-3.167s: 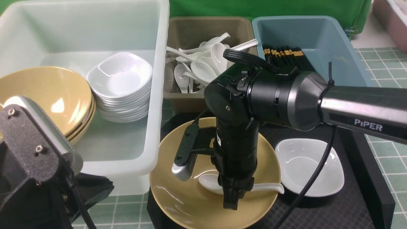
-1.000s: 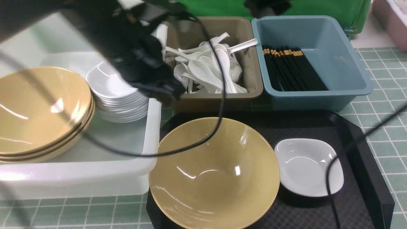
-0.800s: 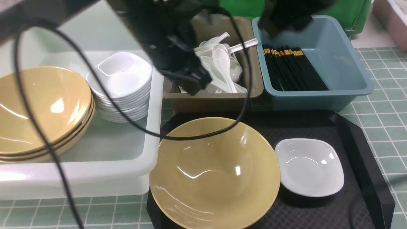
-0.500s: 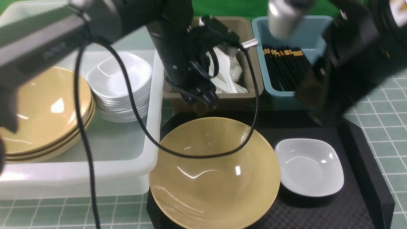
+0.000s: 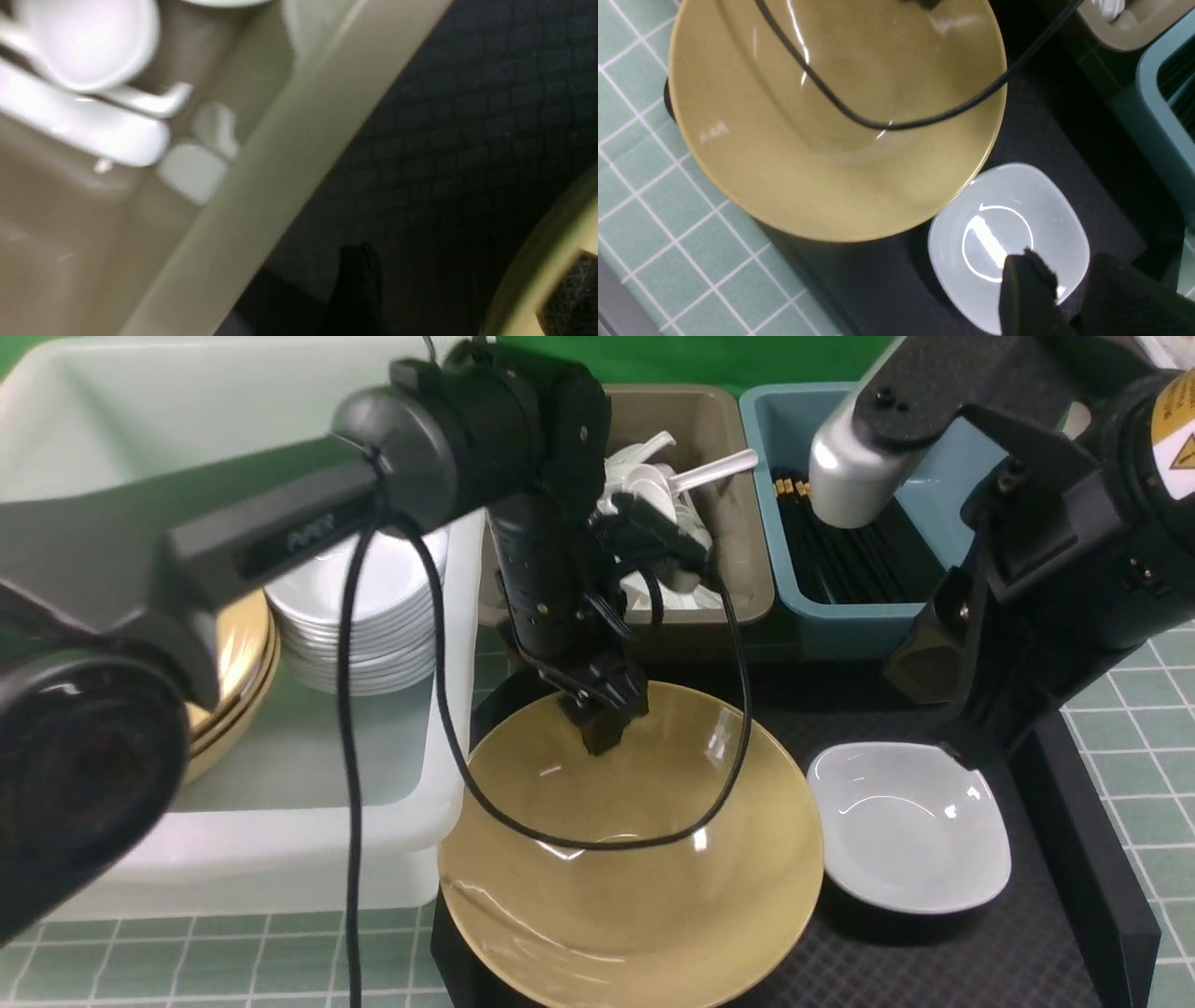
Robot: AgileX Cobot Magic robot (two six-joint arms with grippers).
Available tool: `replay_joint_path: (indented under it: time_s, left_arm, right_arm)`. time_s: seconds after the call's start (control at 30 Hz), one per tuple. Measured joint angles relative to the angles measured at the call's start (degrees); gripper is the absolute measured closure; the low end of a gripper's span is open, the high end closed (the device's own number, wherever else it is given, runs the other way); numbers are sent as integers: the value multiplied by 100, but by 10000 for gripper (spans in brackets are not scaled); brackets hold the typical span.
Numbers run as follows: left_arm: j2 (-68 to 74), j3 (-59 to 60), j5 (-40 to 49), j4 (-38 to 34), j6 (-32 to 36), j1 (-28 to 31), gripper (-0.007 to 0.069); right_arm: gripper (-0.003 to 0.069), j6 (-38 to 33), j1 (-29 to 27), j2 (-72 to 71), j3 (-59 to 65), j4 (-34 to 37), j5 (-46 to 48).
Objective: On blue table put chopsticks spoon bowls plates into blue grey white boxes.
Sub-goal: 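Grasp the large bowl on the tray by its rim, then place the tan bowl onto the bowl stack in the left bin with the left gripper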
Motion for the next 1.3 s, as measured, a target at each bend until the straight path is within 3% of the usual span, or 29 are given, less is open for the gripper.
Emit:
replay_joint_path:
  time_s: [0.2, 0.33, 0.4, 0.63, 0.83, 0.9, 0.93, 1.1, 1.13, 1.3]
  left_arm:
    - [91, 12, 178, -369, -306, 0, 440]
    - [-73, 12, 238, -637, -607, 0, 554]
    - [-327, 12, 186, -636, -701, -36, 605]
    - [-1147, 36, 112, -455, -893, 74, 618]
    - [-1940, 154, 144, -1267, -940, 778, 618]
    - [-2237, 358, 144, -1480, -940, 1193, 618]
    - [-2602, 727, 144, -1671, -926, 1760, 618]
    - [-3608, 1747, 52, -2271, -685, 3353, 619]
    - [-3654, 1785, 44, -2308, -644, 3428, 619]
    - [-4632, 2604, -141, -2494, -388, 5431, 618]
  right_arm:
    - [440, -172, 0, 0, 0, -17, -239]
    - [498, -190, 0, -5, 0, -17, -319]
    - [592, -212, 0, -12, 0, -17, -368]
    - [624, -468, 191, -12, -208, -36, -484]
    - [624, -727, 854, 212, -981, -36, -477]
    - [624, -802, 1056, 382, -1311, -36, -477]
    - [624, -897, 1220, 604, -1576, -36, -477]
    - [624, -948, 1445, 1117, -2116, -23, -570]
    - [624, -947, 1445, 1137, -2116, -23, -570]
    - [624, -991, 1488, 1581, -2537, -11, -879]
